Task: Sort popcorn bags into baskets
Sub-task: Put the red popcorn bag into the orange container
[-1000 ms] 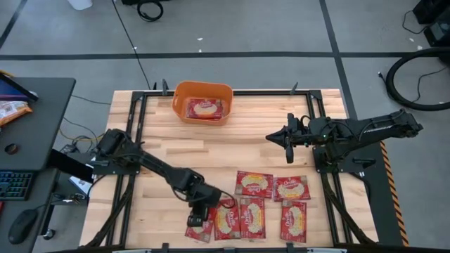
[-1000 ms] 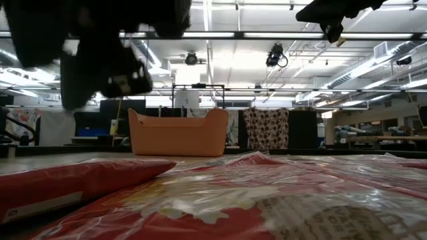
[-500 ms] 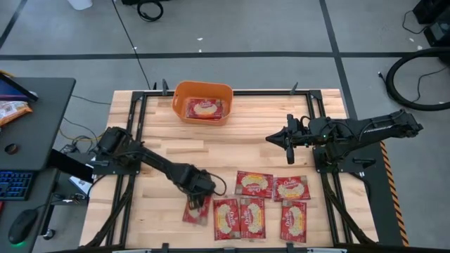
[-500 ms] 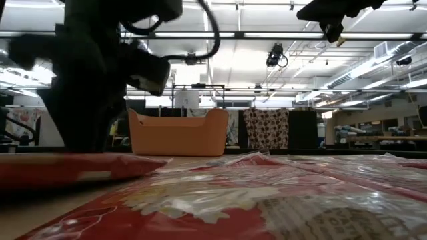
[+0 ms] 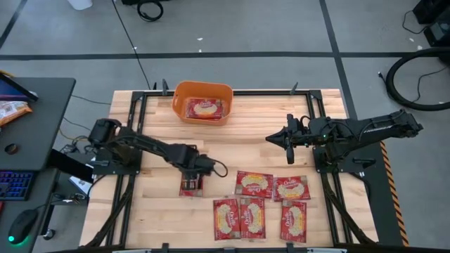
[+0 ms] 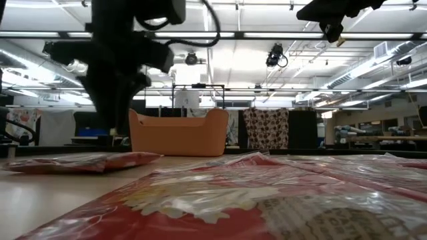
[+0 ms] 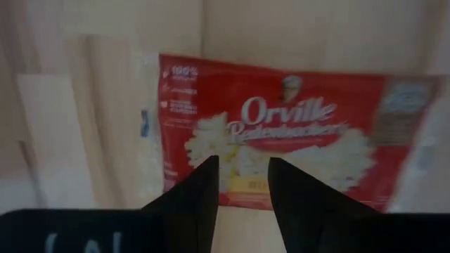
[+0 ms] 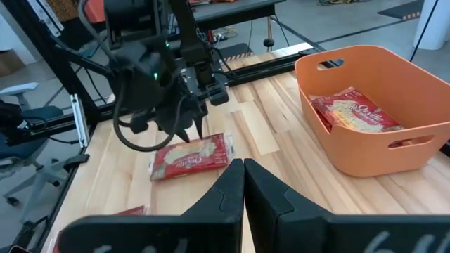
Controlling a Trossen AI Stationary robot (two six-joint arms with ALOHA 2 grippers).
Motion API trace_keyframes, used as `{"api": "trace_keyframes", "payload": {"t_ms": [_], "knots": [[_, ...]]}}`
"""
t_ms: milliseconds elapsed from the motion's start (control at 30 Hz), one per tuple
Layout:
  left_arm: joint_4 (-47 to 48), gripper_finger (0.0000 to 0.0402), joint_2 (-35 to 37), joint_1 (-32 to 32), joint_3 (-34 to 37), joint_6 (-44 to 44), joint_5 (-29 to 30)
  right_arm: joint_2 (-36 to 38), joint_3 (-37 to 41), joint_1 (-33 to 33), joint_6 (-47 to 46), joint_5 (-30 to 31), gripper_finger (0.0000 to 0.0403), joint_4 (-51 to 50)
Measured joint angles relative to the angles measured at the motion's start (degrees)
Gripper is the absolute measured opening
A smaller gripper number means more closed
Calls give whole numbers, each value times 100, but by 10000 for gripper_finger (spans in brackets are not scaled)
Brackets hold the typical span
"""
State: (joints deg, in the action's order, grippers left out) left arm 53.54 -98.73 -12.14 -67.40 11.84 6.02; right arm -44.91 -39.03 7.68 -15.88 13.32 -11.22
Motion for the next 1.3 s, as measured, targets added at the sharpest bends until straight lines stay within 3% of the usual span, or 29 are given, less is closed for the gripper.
{"api": "trace_keyframes", "payload": {"t_ms": [167,400,567,733,1033,1300], "knots": [[-118,127,-72,316,-154,1506,-846,0,0,0,-16,0,16,8],[-401,178,-243,315,-156,4510,-698,-2,0,0,-46,26,16,24],[-694,236,-428,168,-154,5863,-686,-1,0,-2,128,31,16,71],[-864,266,-678,-7,-155,6336,-720,4,0,-2,181,24,16,118],[-391,247,-830,-285,-154,6576,-343,7,0,-2,299,-15,16,129],[620,217,-910,-385,-155,5675,-347,9,0,2,262,-130,16,130]]}}
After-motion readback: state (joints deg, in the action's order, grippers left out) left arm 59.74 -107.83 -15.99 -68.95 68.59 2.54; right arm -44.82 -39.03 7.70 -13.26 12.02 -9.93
